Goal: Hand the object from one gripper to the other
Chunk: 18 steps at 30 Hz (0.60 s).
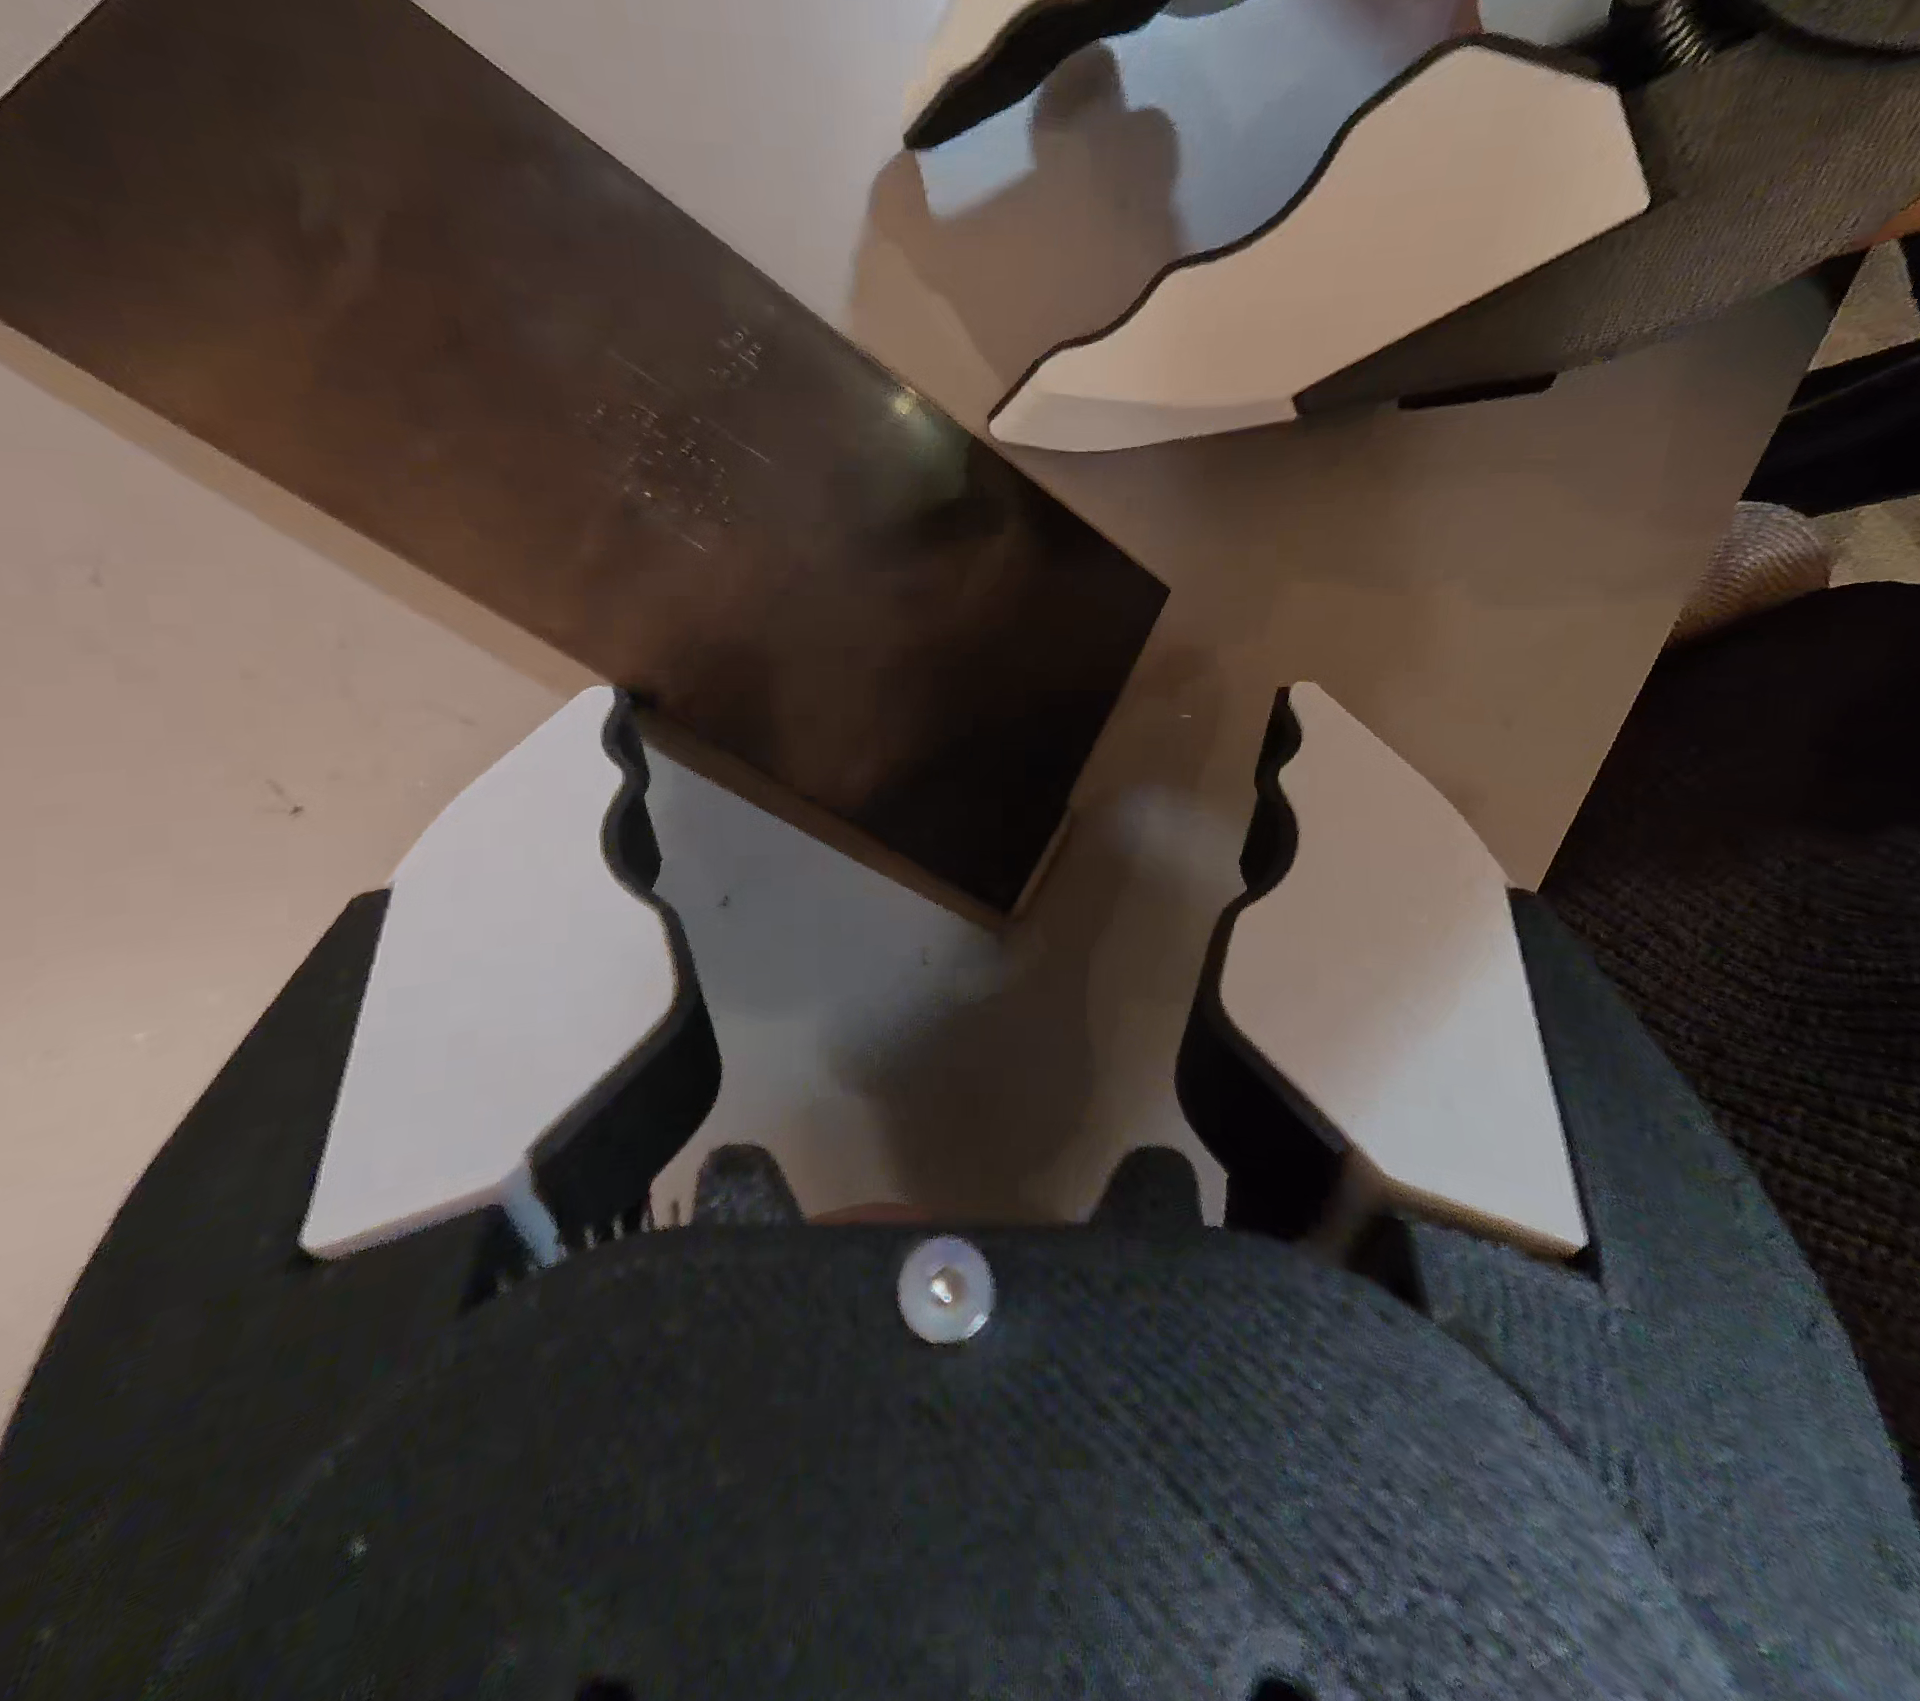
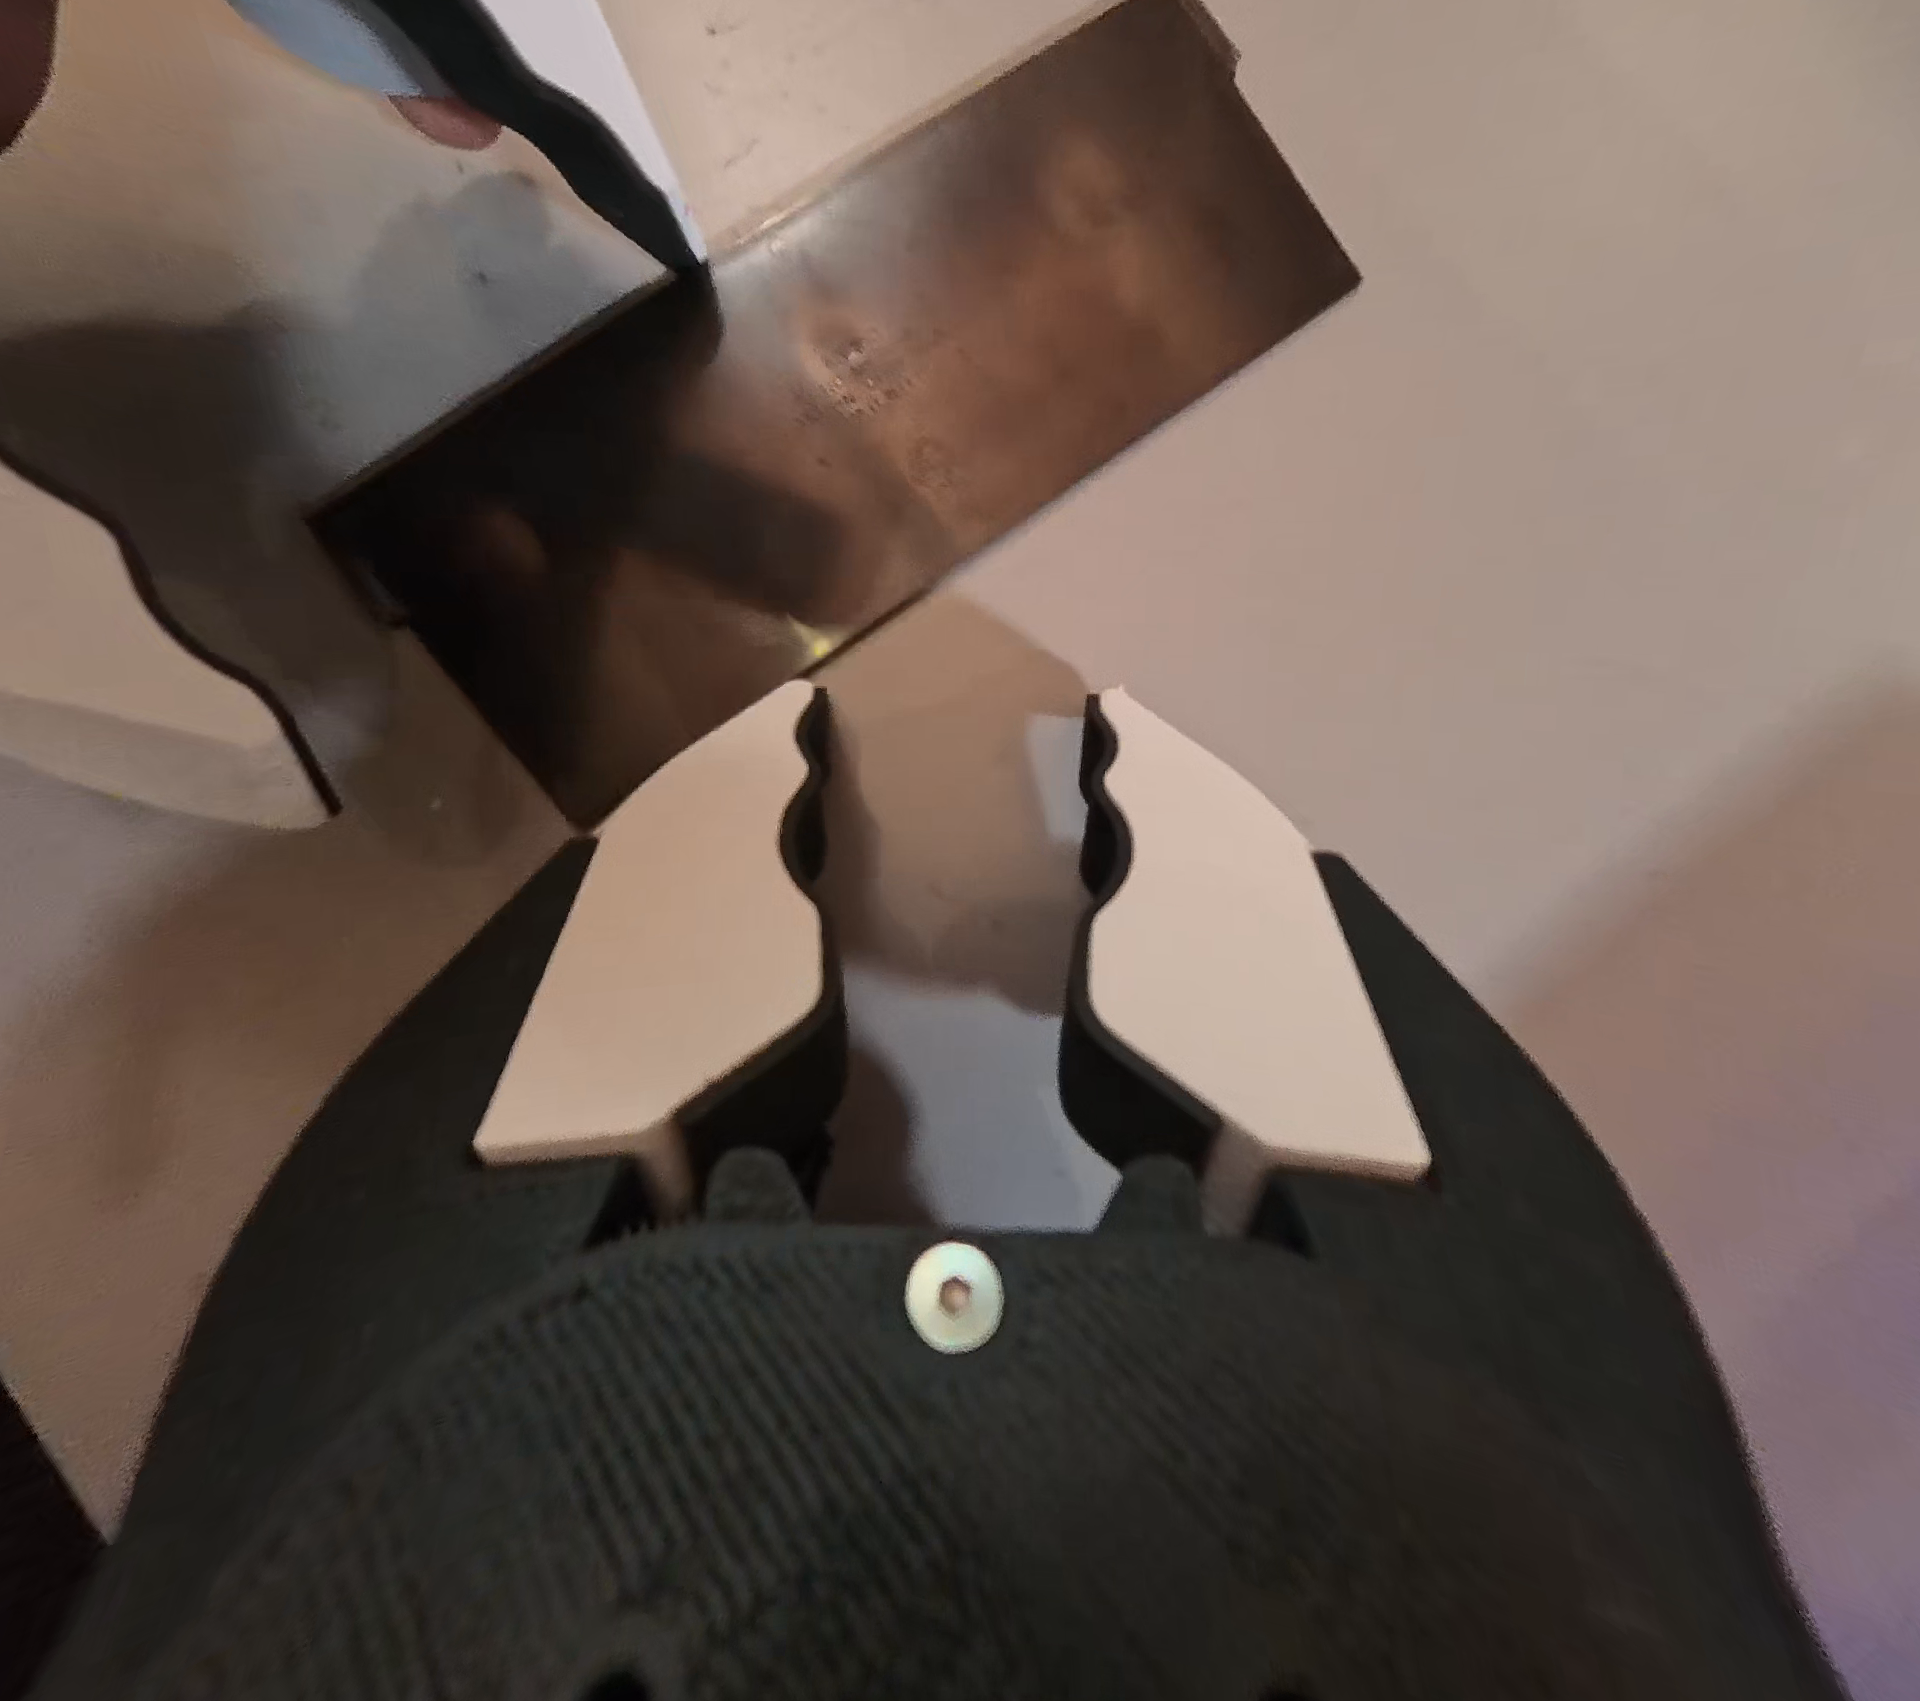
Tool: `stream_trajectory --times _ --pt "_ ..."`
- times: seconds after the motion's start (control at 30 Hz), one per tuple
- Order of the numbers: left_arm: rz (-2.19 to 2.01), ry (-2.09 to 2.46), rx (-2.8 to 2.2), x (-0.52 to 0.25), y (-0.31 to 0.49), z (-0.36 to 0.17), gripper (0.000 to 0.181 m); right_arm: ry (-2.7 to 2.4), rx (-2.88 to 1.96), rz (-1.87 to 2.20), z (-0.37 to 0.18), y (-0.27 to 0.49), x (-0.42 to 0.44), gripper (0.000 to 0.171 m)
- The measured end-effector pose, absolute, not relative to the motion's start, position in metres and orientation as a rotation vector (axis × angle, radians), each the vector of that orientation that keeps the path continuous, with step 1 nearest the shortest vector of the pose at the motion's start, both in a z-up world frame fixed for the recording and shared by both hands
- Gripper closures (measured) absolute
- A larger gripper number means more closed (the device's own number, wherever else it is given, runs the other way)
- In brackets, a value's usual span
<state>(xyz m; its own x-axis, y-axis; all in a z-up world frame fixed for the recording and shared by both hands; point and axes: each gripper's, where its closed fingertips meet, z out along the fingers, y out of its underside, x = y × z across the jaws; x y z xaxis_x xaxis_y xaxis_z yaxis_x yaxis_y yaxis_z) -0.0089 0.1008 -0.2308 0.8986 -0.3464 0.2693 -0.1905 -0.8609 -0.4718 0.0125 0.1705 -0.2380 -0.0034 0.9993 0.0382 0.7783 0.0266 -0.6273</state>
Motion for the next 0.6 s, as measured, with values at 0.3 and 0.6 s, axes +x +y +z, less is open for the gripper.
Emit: stream_trajectory --times 0.3,0.6 --pt "-0.506 0.352 -2.583 -0.013 0.104 -0.229 0.074 -1.827 -1.753 0.719 -0.238 0.162 0.005 0.137" --pt "-0.801 0.056 -2.402 -0.02 0.116 -0.211 0.086 -1.832 -1.723 0.762 -0.237 0.157 0.002 0.117"
